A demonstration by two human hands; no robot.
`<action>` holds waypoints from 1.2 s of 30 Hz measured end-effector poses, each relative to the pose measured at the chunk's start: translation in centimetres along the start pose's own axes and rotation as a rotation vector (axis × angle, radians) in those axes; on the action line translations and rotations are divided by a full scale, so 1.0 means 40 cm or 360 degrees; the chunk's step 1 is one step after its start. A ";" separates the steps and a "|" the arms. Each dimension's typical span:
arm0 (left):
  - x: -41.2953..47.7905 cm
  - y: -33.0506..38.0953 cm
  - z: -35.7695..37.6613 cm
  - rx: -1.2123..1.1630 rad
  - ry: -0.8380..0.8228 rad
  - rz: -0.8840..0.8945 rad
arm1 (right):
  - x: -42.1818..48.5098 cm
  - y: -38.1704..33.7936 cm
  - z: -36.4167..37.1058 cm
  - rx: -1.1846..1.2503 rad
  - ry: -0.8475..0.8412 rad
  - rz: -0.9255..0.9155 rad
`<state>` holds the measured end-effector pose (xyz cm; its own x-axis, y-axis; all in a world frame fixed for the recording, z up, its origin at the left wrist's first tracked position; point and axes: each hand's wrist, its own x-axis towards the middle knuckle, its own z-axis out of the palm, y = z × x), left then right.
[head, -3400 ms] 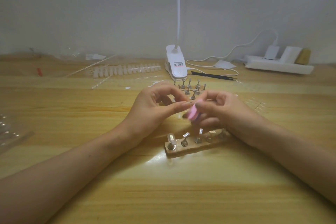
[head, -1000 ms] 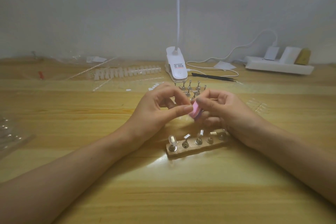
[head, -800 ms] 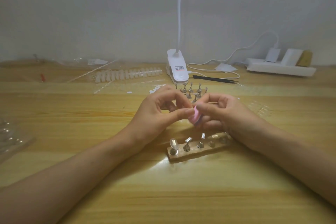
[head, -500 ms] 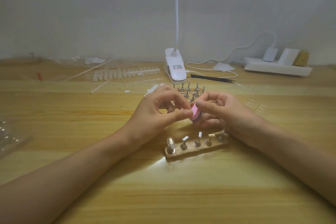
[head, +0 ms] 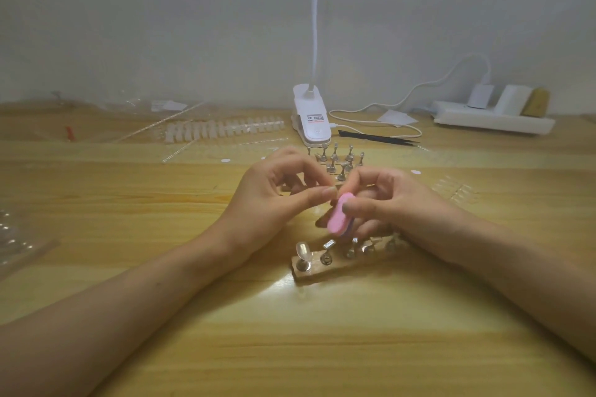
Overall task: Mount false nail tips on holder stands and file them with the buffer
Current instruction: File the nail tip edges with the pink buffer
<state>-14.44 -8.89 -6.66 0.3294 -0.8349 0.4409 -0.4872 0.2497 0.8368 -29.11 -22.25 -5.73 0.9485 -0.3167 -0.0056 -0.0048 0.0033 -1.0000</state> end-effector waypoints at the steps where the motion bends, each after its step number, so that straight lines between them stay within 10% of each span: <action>1: -0.001 0.000 0.001 0.0021 -0.0022 0.0007 | 0.002 0.001 -0.001 0.0026 0.0037 -0.0011; 36: 0.000 -0.002 0.002 0.0004 -0.0027 0.0011 | 0.008 0.004 -0.004 0.0105 0.0175 0.0018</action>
<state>-14.46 -8.96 -6.77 0.3125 -0.8413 0.4411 -0.4916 0.2541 0.8329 -28.85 -22.49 -5.89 0.9081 -0.4184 -0.0205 0.0091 0.0687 -0.9976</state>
